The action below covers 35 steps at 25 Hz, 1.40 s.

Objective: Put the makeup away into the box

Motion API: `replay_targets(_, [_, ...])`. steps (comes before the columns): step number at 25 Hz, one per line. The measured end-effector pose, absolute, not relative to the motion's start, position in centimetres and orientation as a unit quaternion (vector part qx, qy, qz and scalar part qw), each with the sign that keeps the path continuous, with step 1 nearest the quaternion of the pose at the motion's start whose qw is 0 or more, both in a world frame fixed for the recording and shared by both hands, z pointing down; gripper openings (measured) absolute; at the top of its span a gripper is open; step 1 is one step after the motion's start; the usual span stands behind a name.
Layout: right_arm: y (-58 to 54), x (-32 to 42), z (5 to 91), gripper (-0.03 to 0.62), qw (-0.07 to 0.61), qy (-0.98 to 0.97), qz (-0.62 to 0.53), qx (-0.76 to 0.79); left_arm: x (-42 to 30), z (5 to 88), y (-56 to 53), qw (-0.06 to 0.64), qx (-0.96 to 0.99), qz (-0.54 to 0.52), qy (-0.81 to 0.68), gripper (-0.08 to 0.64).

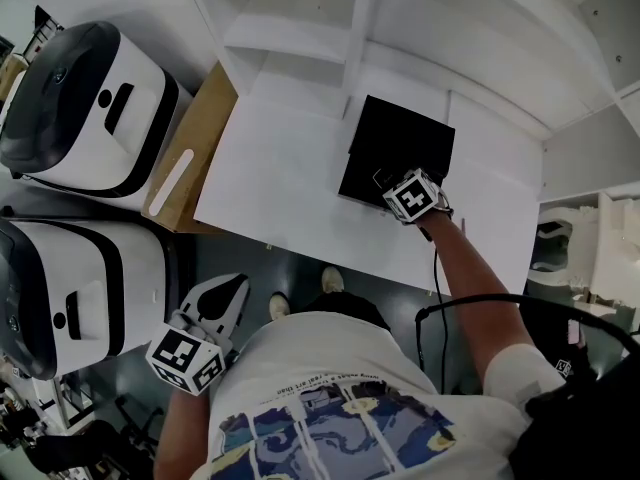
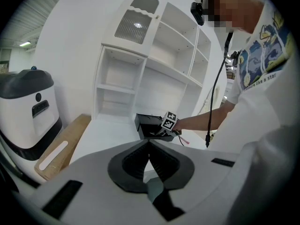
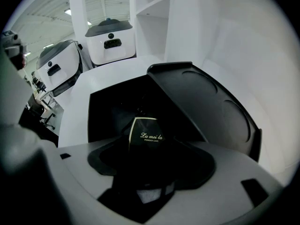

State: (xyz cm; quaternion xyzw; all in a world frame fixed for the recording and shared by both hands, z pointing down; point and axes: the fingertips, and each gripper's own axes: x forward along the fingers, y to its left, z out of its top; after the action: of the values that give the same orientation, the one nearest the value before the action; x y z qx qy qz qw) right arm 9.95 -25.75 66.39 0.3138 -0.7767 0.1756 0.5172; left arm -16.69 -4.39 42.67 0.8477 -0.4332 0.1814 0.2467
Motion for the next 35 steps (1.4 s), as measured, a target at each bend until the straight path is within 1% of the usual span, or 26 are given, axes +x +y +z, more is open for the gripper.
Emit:
replay_targets(10, [-25.3,9.8,65.9,0.318,0.488,-0.794,0.190,0.309,-16.6,42.7,-4.6,0.246,0.854,0.183,-0.420,0.014])
replay_targets(18, [-24.2,10.7,61.9,0.309,0.439,-0.808,0.190,0.344,-15.8,42.7,-4.8,0.238,0.870,0.181,-0.393,0.014])
replay_targets(23, [-22.8,12.5,58.9,0.211,0.401,-0.811,0.179,0.387,-14.7,42.5,-4.8,0.232,0.882,0.178,-0.370,0.014])
replay_targets(29, [-19.7,16.5,57.3,0.075,0.369,-0.789,0.185,0.455,-13.5,42.7,-4.7,0.228,0.895,0.180,-0.339,0.014])
replay_targets(32, [-17.8,18.6,57.6,0.048,0.364,-0.773,0.195,0.482,-12.5,42.9,-4.8,0.226,0.902,0.183,-0.319,0.014])
replay_targets(35, [-15.7,21.0,58.6,0.043,0.364,-0.753,0.213,0.505,-11.3,42.8,-5.0,0.222,0.909,0.184,-0.300,0.014])
